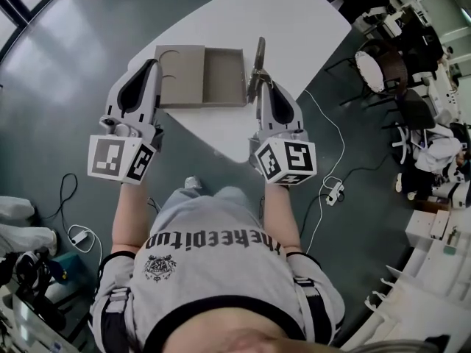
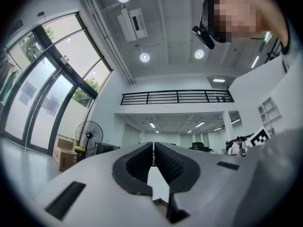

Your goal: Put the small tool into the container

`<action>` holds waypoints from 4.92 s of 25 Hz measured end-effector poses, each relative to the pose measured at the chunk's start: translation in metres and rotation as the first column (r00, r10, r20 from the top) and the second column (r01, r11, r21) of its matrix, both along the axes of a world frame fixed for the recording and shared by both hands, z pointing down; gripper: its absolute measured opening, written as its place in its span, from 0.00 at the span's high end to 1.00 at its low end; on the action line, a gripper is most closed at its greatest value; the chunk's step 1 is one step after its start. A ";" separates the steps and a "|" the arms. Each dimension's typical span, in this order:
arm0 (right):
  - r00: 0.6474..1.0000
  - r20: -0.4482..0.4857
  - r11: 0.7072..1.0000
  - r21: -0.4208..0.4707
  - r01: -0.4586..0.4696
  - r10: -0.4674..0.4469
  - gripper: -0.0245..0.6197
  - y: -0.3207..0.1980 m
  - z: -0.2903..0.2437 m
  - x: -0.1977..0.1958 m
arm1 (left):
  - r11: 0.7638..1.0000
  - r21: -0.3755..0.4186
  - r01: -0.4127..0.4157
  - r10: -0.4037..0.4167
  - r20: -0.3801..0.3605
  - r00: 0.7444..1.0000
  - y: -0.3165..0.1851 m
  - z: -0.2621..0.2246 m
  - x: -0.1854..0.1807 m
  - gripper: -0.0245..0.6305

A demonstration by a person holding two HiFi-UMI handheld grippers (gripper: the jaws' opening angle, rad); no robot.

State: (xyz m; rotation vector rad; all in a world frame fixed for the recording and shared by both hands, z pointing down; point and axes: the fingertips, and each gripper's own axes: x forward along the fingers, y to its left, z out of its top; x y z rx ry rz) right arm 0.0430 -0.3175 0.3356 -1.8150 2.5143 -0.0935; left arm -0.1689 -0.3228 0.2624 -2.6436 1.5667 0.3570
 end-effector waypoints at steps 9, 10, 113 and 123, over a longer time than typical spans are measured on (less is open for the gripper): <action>1.000 -0.021 0.986 -0.165 -0.013 0.010 0.93 -0.028 0.059 -0.004 | 0.999 -0.041 -0.034 0.034 0.000 0.999 -0.020 0.022 0.001 0.94; 1.000 -0.027 0.983 -0.183 -0.013 0.009 0.93 -0.032 0.065 -0.003 | 0.998 -0.047 -0.036 0.036 0.000 0.999 -0.022 0.025 0.002 0.94; 0.923 -0.268 0.860 -0.497 0.113 -0.276 0.96 -0.097 0.215 -0.045 | 0.980 -0.113 0.162 -0.161 0.017 0.987 -0.054 0.041 -0.022 0.94; 0.963 -0.205 0.912 -0.402 0.078 -0.173 0.96 -0.068 0.172 -0.023 | 0.991 -0.084 0.103 -0.103 0.004 0.995 -0.028 0.030 -0.005 0.94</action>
